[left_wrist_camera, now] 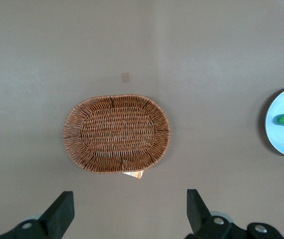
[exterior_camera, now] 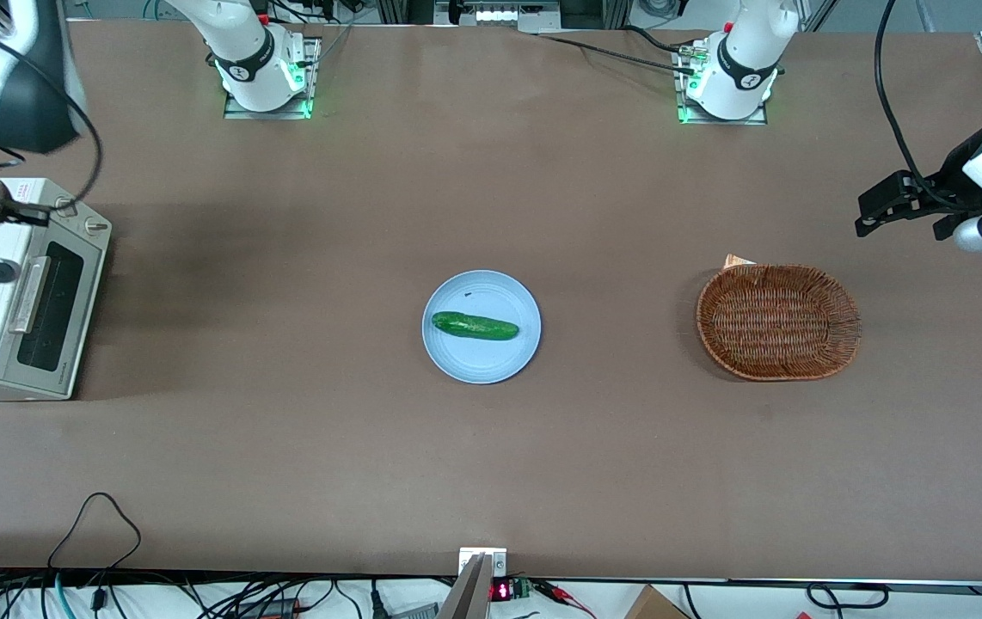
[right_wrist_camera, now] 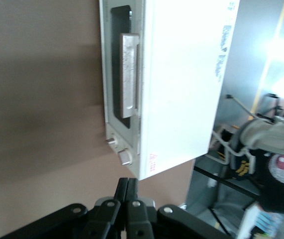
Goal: Open oven door with right arm only
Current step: 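Move the right gripper down to the toaster oven's silver door handle, then hook the right gripper on the handle and pull the door outward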
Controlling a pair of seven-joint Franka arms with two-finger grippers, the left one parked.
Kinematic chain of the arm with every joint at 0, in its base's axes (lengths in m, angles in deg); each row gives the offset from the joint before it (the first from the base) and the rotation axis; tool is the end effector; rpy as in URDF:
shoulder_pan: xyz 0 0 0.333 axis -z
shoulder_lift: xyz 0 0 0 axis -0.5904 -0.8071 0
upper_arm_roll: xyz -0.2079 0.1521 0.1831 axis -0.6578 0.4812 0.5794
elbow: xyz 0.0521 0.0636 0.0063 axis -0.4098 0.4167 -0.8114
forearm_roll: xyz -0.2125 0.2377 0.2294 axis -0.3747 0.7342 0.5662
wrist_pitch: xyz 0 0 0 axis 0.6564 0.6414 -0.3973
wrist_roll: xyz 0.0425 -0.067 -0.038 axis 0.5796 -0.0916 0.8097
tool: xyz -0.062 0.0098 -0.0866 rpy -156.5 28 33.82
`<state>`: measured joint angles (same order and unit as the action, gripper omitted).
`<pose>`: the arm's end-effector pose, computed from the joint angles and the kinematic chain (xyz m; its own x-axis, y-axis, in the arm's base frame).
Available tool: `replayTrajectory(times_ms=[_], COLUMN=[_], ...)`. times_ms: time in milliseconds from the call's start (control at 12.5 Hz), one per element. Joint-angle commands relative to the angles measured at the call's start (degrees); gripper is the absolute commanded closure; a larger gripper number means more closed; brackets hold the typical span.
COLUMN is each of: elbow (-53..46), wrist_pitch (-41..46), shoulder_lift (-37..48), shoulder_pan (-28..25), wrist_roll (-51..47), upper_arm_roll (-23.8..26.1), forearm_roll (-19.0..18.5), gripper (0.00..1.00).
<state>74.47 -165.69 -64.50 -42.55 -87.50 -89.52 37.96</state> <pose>0.5786 -0.0447 0.4898 0.9561 -0.1361 -0.2595 0.0424 -0.8122 0.5819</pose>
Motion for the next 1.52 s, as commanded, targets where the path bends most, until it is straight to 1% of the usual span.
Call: replayTrajectory(times_ms=[0, 80, 240, 320, 400, 560, 640, 720, 880, 960, 1440], elbow=[-0.9, -1.0, -1.1, -1.1, -1.0, -0.9, -0.7, 0.1, 2.4, 2.5, 2.6], wrist_pitch=[1.1, 1.2, 1.2, 1.1, 0.7, -1.2, -1.7, -2.8, -5.7, -6.0, -7.3], shoulder_lift=[-3.9, -5.1, -7.6, -8.8, -11.6, -16.6, -18.5, -18.8, -19.5, -20.2, -20.9], shoulder_pan=[-0.3, -0.2, -0.1, 0.1, 0.1, -0.2, -0.1, 0.0, 0.6, 1.1, 1.4], wrist_roll=[-1.7, -1.8, -4.3, -7.9, -13.5, -24.6, -28.3, -30.5, -33.9, -35.4, -36.4], upper_arm_roll=[0.1, 0.0, -0.2, -0.2, -0.2, -0.2, -0.2, -0.2, -0.3, -0.3, -0.3], forearm_roll=[-6.6, -9.1, -12.2, -13.2, -14.8, -19.9, -20.4, -21.1, -25.4, -26.2, -25.8], gripper=[0.96, 0.94, 0.95, 0.96, 0.96, 0.96, 0.95, 0.95, 0.96, 0.96, 0.95])
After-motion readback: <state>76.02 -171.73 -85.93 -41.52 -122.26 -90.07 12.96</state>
